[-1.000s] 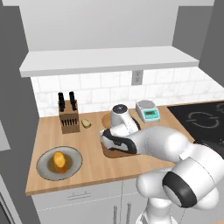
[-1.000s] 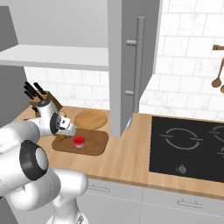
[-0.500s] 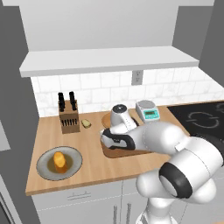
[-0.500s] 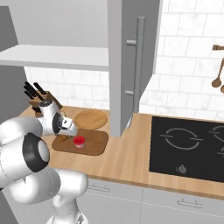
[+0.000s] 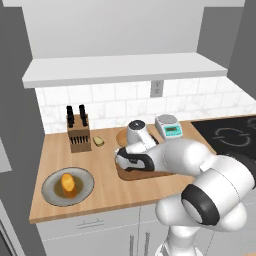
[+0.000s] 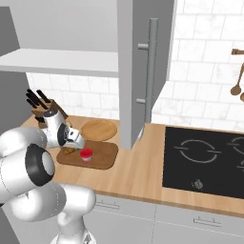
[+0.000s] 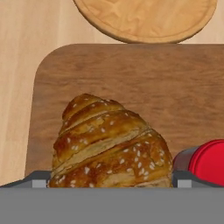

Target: From the different types of pastries on the counter, select a croissant and place it on the cutting board. Then retrieve a jar of jam from the cabinet and place it alongside the croissant on the cutting board.

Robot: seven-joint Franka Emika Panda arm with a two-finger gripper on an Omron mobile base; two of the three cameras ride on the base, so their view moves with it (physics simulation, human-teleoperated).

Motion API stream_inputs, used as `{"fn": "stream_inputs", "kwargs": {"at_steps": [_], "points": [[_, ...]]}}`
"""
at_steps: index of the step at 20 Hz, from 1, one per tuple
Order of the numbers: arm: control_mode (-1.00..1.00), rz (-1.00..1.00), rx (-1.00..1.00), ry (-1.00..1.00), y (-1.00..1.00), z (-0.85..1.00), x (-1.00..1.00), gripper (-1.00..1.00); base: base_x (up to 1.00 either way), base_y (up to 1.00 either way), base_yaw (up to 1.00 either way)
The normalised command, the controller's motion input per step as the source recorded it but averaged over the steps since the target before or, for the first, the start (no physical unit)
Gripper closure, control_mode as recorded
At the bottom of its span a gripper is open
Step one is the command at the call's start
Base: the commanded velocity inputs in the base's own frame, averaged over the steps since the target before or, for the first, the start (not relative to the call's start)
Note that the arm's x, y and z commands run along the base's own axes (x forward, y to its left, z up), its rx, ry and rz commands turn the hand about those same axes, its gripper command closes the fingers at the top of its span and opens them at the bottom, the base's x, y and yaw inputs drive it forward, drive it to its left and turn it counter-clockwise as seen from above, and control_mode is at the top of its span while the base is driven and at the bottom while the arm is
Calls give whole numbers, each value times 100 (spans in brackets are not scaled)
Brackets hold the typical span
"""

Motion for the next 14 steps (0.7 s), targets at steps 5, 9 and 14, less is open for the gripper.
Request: {"fn": "stream_inputs", "kwargs": {"at_steps": [5,9,14], "points": [[-100,0,0,-2,0,0,-3,-100,0,0,0],[-100,0,0,0,0,19,0,-100,0,0,0],[-100,0,0,0,-3,19,0,-100,0,0,0]]}}
